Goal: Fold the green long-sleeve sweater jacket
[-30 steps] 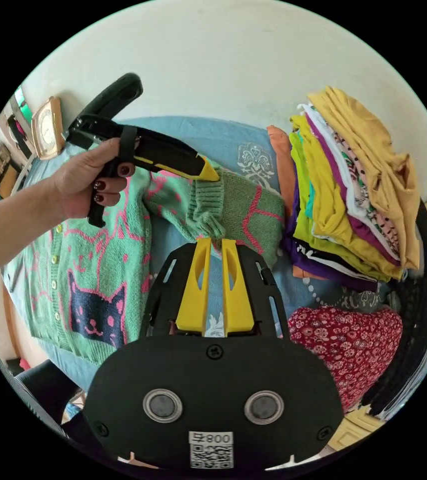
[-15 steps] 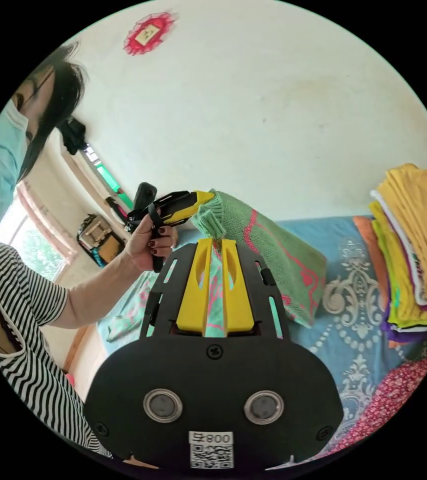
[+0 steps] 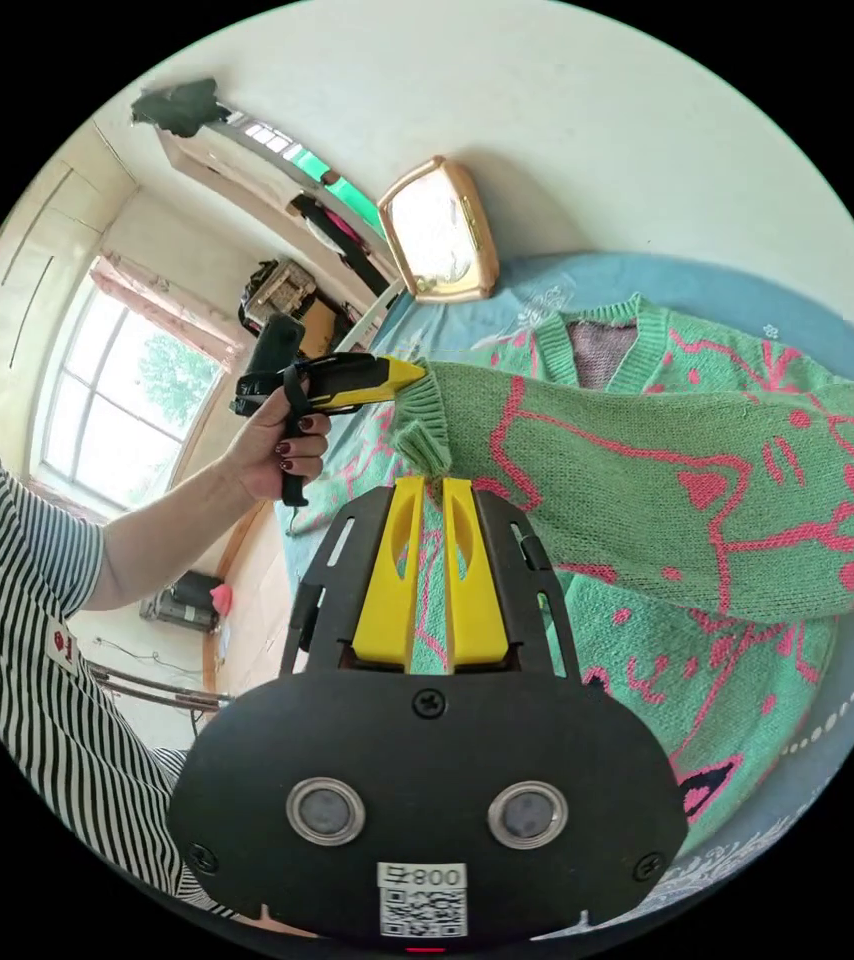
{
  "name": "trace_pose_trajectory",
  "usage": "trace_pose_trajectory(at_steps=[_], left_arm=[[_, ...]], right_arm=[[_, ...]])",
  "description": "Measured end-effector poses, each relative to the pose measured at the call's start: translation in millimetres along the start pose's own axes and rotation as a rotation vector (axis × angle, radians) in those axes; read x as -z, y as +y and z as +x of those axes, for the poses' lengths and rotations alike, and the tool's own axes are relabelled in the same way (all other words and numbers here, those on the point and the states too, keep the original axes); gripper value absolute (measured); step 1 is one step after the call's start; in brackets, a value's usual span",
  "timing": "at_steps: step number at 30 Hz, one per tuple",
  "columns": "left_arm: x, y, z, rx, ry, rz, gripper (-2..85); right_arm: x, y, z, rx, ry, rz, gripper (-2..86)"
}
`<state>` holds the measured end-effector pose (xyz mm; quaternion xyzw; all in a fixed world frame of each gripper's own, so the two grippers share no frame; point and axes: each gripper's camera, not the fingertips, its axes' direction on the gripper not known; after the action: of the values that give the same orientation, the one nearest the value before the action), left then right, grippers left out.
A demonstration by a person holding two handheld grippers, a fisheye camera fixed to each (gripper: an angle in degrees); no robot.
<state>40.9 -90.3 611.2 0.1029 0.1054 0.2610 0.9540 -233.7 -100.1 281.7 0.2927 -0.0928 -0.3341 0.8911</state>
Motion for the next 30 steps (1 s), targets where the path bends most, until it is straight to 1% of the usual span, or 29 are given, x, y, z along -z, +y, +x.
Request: trace_pose_trajectory(at_steps=[4,11,19,23,25,27,29,30], left_arm=[[6,25,-44,0.040,-0.009,-0.002,3.3],[10,39,-73,0.033,-0.084,-0.034,3.3],[-2,62,-114,0.113,-0.167,-0.037,3.0],[-2,74,-105,0.116,-0.247,0.026,2.8],[1,82,-83,0.088,-0.330,0.104,2.3],[-3,86,-67,0.061,-0.346,0.152,1.7],[-19,87,-58,0.019,-0.294,0.144,1.1],[-38,84,-60,0.017,-0.272,0.078,0.8]], right_arm=[[-29,-12,-1,0.025,0.011,-0.056,2.4],[-80,-34,-5,0.080,0.034,-0.131,2.6],[-128,-49,6,0.092,0.061,-0.198,2.8],[-149,-55,13,0.093,0.069,-0.242,2.9],[-156,-57,16,0.101,0.072,-0.256,2.8],[-158,-59,21,0.094,0.059,-0.247,2.7],[-159,-59,24,0.100,0.059,-0.245,2.5],[-159,-58,25,0.108,0.062,-0.244,2.2]])
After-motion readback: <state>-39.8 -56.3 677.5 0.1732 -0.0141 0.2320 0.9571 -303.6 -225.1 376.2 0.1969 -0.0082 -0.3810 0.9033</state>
